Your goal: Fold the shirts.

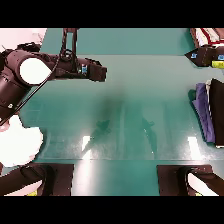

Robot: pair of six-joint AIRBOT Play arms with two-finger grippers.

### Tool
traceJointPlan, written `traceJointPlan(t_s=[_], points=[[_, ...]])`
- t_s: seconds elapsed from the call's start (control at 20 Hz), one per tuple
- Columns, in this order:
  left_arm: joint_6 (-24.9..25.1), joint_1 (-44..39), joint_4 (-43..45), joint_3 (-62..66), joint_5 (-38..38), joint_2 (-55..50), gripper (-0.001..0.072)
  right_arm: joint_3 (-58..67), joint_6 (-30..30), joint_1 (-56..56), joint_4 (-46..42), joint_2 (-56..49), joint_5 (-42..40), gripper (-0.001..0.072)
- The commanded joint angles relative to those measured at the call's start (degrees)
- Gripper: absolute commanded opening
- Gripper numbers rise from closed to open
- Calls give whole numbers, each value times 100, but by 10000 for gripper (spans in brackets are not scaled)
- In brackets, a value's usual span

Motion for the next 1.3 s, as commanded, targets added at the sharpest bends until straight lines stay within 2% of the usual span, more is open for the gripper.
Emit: traceJointPlan(t_s=[0.0, 0.5, 0.65, 0.75, 1.0, 1.2, 1.25], points=[[0, -2, 2, 0, 0, -2, 28, 4, 2, 11, 2, -2, 2, 19], [-2, -2, 0, 0, 9, -2, 28, 4, 2, 11, 2, -2, 236, 19], [4, -2, 81, 2, 396, 0, 28, 4, 2, 11, 0, -2, 426, 19], [0, 55, 671, 107, -245, 90, 27, 4, 2, 11, 2, -2, 439, 18], [7, 1027, 2535, -138, -2940, 1099, 27, 4, 2, 11, 2, -2, 455, 19], [4, 2194, 2745, -1346, -4022, 2109, 32, 4, 2, 11, 2, -2, 452, 19], [2, 2404, 2815, -1731, -4229, 2269, 279, 4, 2, 11, 4, -2, 450, 19]])
